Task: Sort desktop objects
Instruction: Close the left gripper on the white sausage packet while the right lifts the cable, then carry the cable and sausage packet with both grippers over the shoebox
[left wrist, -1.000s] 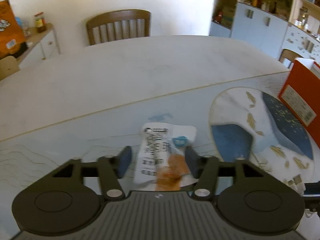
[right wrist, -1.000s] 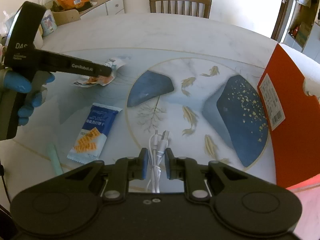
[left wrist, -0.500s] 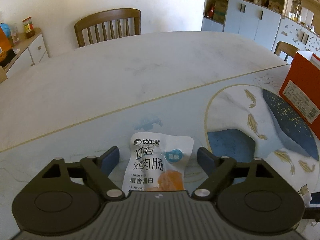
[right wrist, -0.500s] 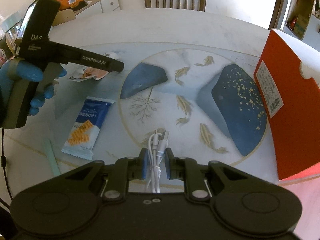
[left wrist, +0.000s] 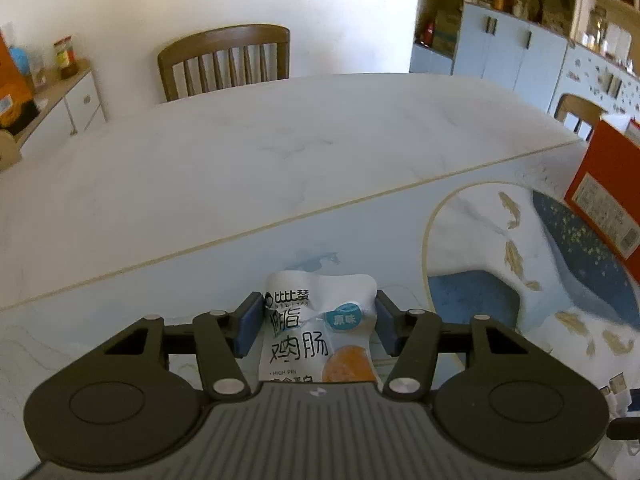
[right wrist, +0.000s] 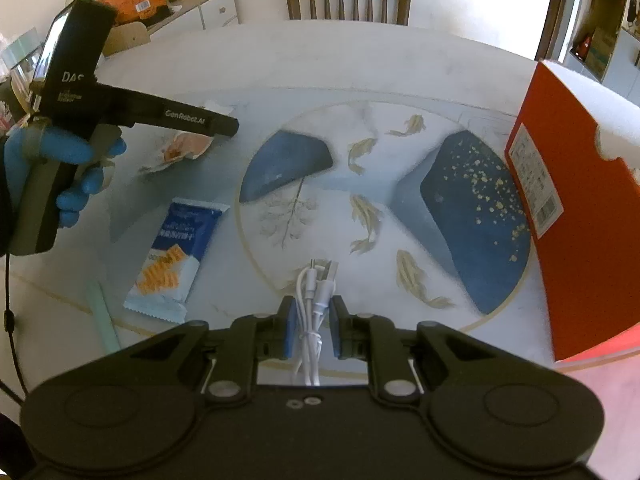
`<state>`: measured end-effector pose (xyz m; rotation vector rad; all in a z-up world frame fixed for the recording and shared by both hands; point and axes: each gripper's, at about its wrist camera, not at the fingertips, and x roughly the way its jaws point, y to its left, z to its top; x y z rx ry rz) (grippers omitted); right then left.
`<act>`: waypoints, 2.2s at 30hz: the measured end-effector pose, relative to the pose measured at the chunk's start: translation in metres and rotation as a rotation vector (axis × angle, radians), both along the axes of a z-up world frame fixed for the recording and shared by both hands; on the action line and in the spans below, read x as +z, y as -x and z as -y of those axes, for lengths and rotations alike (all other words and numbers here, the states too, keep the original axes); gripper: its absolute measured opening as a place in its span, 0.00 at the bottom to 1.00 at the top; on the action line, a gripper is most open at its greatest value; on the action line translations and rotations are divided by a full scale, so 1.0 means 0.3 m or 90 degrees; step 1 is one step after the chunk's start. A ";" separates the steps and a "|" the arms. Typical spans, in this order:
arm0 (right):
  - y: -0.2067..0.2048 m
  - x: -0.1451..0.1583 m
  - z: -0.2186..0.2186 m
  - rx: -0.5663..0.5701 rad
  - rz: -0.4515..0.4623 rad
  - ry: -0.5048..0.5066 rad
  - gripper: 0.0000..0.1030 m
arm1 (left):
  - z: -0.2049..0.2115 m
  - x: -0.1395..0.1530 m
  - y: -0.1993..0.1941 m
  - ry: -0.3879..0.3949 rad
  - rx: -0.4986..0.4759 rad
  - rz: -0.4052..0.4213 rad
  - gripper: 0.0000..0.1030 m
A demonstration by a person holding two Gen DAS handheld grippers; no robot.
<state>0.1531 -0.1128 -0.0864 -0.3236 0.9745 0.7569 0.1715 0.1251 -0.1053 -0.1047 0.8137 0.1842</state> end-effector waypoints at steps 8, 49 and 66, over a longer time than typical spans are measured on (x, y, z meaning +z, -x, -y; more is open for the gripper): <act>-0.009 0.047 0.021 -0.002 0.013 -0.013 0.16 | 0.017 0.036 0.066 0.006 0.006 0.007 0.54; -0.197 0.425 0.526 -0.055 0.125 -0.070 0.17 | 0.726 0.524 0.006 0.032 -0.135 0.097 0.55; -0.431 0.420 0.766 -0.060 0.141 -0.055 0.17 | 1.022 0.512 -0.261 0.010 -0.173 0.086 0.55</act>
